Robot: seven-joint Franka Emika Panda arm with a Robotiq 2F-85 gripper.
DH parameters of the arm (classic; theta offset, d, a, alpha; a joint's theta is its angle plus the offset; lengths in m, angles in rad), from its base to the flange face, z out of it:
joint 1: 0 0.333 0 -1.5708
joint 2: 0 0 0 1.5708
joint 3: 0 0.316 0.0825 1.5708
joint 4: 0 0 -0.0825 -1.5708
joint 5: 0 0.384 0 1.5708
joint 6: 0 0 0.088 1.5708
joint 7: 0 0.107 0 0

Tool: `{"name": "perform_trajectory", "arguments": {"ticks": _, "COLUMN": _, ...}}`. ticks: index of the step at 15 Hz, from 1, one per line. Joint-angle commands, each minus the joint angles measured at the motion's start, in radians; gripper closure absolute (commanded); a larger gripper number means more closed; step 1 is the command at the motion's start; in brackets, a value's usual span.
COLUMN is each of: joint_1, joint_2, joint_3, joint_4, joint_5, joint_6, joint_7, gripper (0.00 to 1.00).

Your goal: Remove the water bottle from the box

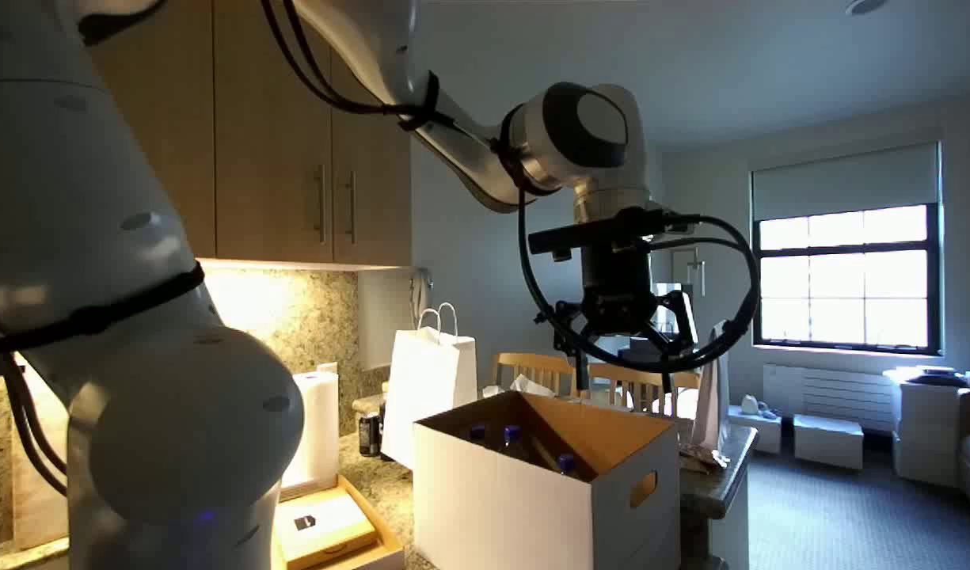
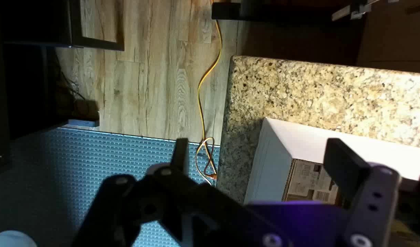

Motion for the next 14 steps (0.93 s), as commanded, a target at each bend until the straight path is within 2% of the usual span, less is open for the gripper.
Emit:
{"name": "perform_trajectory", "arguments": {"ticks": 1, "joint_1": -0.005, "joint_2": 0.001, "joint_3": 0.005, "joint_4": 0.001, "joint_5": 0.002, "joint_6": -0.001, "joint_7": -0.002, "gripper": 0.0}}
{"name": "perform_trajectory", "arguments": {"ticks": 8, "joint_1": -0.005, "joint_2": 0.001, "joint_3": 0.005, "joint_4": 0.001, "joint_5": 0.002, "joint_6": -0.001, "joint_7": -0.002, "gripper": 0.0}}
{"name": "perform_trajectory", "arguments": {"ticks": 14, "joint_1": 0.04, "joint_2": 0.084, "joint_3": 0.083, "joint_4": 0.168, "joint_5": 0.049, "joint_6": -0.09, "joint_7": 0.112, "gripper": 0.0}}
